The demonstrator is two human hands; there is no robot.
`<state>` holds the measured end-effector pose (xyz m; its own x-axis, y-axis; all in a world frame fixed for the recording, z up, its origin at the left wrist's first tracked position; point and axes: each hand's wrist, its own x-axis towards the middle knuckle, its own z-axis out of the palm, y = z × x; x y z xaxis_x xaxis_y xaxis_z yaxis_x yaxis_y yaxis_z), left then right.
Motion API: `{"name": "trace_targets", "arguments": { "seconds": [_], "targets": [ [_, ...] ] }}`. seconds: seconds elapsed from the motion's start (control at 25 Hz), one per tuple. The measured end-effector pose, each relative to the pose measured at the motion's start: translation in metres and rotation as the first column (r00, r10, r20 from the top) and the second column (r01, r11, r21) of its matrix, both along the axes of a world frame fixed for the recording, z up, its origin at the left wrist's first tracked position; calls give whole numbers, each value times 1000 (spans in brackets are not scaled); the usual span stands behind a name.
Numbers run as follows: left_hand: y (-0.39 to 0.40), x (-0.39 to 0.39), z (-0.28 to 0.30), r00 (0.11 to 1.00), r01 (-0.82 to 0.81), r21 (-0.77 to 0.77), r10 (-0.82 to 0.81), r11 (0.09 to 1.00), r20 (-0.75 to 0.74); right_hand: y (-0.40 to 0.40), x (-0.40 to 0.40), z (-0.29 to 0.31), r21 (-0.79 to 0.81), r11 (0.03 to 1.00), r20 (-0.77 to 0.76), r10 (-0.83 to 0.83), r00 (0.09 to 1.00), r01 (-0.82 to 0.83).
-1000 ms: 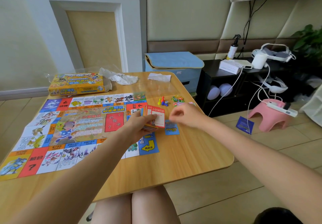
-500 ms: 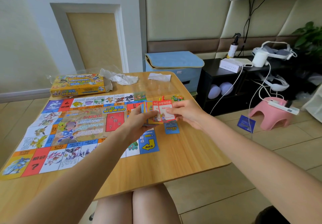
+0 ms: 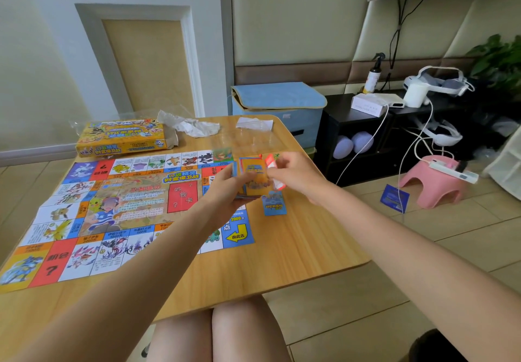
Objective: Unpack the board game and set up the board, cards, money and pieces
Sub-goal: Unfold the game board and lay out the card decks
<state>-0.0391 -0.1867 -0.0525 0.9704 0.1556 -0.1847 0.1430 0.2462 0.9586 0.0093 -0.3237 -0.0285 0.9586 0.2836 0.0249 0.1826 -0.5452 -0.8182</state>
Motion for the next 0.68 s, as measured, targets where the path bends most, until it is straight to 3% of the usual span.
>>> {"name": "trace_targets", "arguments": {
  "seconds": [0.08,0.24,0.44,0.68],
  "targets": [
    [-7,-1,4,1000,17,13,-17,1000,-1,6,-2,-1,-70,993,-20,91,996,-92],
    [-2,0,1,997,52,56,-49,997,-53,-5,3,1,-51,951,-210,289,934,-306],
    [-4,0,0,995,22,-55,-27,998,-100,-18,9,-2,97,979,-211,197,957,-180],
    [-7,1,-8,983,4,23,0,1000,-185,-33,23,-20,94,995,-256,46,965,-23]
  ]
}}
